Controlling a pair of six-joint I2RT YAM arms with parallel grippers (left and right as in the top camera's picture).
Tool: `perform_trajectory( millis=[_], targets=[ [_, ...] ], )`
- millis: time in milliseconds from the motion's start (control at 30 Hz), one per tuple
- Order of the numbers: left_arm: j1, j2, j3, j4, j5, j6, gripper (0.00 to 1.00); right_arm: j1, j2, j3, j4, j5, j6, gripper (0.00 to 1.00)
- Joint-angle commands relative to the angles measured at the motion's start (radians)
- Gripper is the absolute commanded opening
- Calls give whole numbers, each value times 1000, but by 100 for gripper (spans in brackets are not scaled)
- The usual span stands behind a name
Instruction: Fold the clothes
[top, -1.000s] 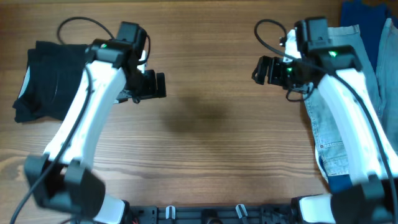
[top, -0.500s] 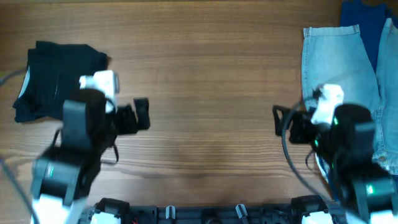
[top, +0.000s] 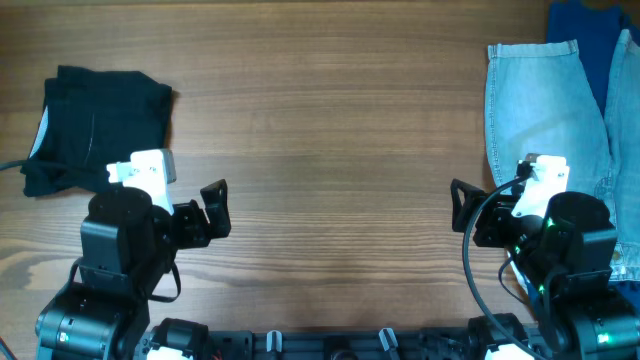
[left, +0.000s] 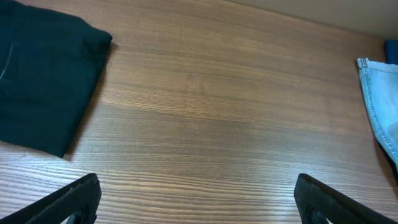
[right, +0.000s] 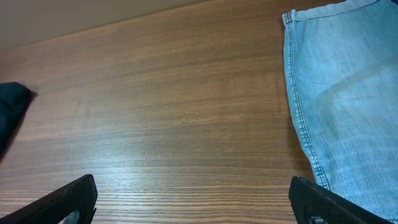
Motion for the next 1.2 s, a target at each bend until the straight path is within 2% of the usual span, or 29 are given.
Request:
perform_trajectory(
  millis=[0, 167, 300, 400, 600, 700, 833, 933, 1000, 1167],
  targets=[
    [1, -5, -8, -1, -21, -8, 100, 0, 5, -9, -1, 21, -19, 100],
    [1, -5, -8, -1, -21, -8, 100, 0, -23, -10, -6, 21, -19, 100],
    [1, -5, -8, -1, -21, -8, 100, 0, -153, -58, 36, 36, -80, 100],
    [1, -5, -8, -1, -21, -8, 100, 0, -344, -227, 185, 2, -154, 100],
    [2, -5, -8, -1, -21, -8, 100, -11, -634, -603, 536, -6, -150, 100],
    [2, -5, -8, -1, -21, -8, 100, -18, -634, -722, 760, -5, -158, 100],
    [2, -5, -8, 0, -21, -8, 100, -39, -634, -833, 985, -5, -262, 100],
    [1, -5, -8, 0, -21, -8, 100, -40, -634, -879, 1003, -6, -320, 100],
    [1, -5, -8, -1, -21, -8, 100, -40, -634, -911, 902, -11, -294, 100],
    [2, -5, -8, -1, -21, -8, 100, -40, -634, -911, 906, -13, -275, 99]
  ],
)
